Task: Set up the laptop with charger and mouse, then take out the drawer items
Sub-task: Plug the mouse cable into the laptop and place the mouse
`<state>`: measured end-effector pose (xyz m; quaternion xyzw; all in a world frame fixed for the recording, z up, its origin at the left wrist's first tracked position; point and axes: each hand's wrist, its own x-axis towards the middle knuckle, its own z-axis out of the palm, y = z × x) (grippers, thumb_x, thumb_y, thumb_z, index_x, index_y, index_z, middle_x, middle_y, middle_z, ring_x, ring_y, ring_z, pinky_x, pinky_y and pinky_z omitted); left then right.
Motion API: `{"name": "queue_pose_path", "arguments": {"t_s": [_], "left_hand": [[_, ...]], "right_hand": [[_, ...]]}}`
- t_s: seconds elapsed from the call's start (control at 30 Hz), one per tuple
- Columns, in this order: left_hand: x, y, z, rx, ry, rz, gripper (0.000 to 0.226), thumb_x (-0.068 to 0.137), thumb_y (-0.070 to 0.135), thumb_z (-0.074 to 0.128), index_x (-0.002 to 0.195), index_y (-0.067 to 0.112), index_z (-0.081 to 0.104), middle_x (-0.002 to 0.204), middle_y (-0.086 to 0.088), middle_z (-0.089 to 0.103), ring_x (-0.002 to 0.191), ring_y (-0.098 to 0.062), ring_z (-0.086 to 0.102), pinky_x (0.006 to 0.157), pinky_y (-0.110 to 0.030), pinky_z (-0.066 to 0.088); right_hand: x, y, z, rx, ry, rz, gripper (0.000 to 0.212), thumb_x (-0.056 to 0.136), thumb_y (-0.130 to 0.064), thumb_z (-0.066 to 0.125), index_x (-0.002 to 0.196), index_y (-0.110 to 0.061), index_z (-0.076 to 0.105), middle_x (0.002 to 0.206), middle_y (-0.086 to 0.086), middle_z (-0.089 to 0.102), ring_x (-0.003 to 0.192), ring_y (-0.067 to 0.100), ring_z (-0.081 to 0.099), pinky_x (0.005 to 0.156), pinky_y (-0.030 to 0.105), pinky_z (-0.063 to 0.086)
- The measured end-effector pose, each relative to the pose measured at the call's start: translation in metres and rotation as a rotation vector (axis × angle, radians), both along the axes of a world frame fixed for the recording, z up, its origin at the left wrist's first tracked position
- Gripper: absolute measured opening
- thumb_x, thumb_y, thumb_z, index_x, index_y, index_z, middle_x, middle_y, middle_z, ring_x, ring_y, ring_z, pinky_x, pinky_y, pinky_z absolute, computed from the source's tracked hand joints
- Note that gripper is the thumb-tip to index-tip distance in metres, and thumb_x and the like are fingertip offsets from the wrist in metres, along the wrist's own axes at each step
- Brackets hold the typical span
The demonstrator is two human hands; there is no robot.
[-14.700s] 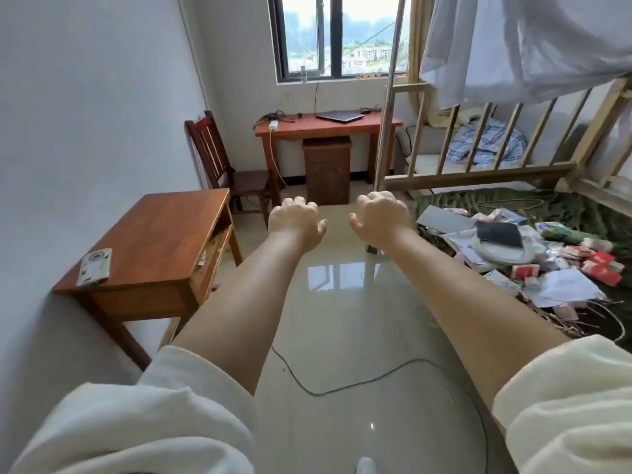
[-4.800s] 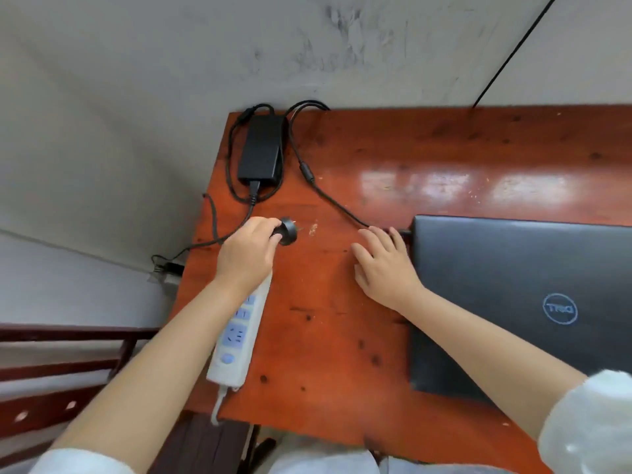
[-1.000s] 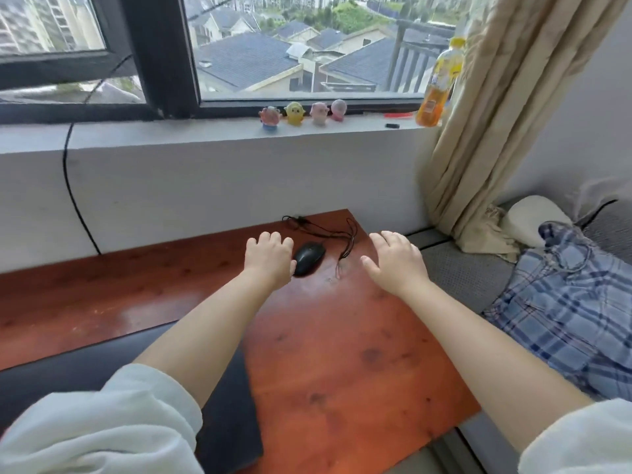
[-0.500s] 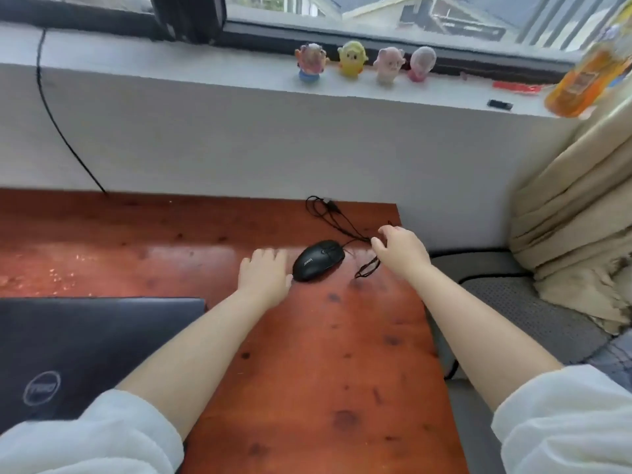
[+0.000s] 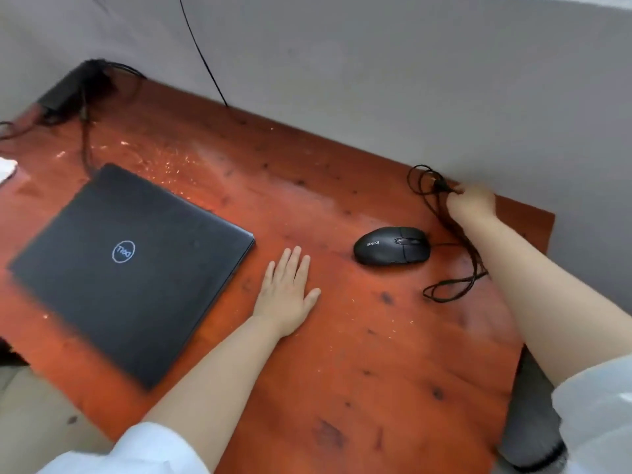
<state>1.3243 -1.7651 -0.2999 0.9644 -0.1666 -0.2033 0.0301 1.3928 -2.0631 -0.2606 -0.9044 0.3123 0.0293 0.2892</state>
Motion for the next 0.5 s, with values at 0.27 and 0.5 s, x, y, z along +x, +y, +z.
{"name": "queue_pose_path", "arguments": {"t_s": [0.27, 0.5], "left_hand": [[0.007, 0.009, 0.028, -0.120, 0.048, -0.006, 0.060, 0.098, 0.030, 0.039, 0.148, 0.011, 0.011, 0.159, -0.006, 0.002, 0.147, -0.019, 0.002, 0.120, -0.036, 0.011], [0.022, 0.104, 0.049, -0.157, -0.250, 0.179, 0.045, 0.095, 0.013, 0.048, 0.136, -0.001, 0.038, 0.152, -0.017, 0.029, 0.143, -0.028, 0.022, 0.115, -0.042, 0.025]], "right_hand": [[-0.055, 0.080, 0.057, 0.133, -0.222, 0.614, 0.022, 0.095, -0.014, 0.046, 0.097, -0.005, 0.065, 0.082, 0.009, 0.060, 0.075, 0.020, 0.048, 0.059, 0.022, 0.024], [-0.079, 0.173, 0.048, 0.451, 0.093, 0.527, 0.039, 0.100, -0.022, 0.030, 0.065, -0.014, 0.046, 0.053, -0.002, 0.034, 0.044, 0.012, 0.028, 0.043, 0.024, 0.021]]}}
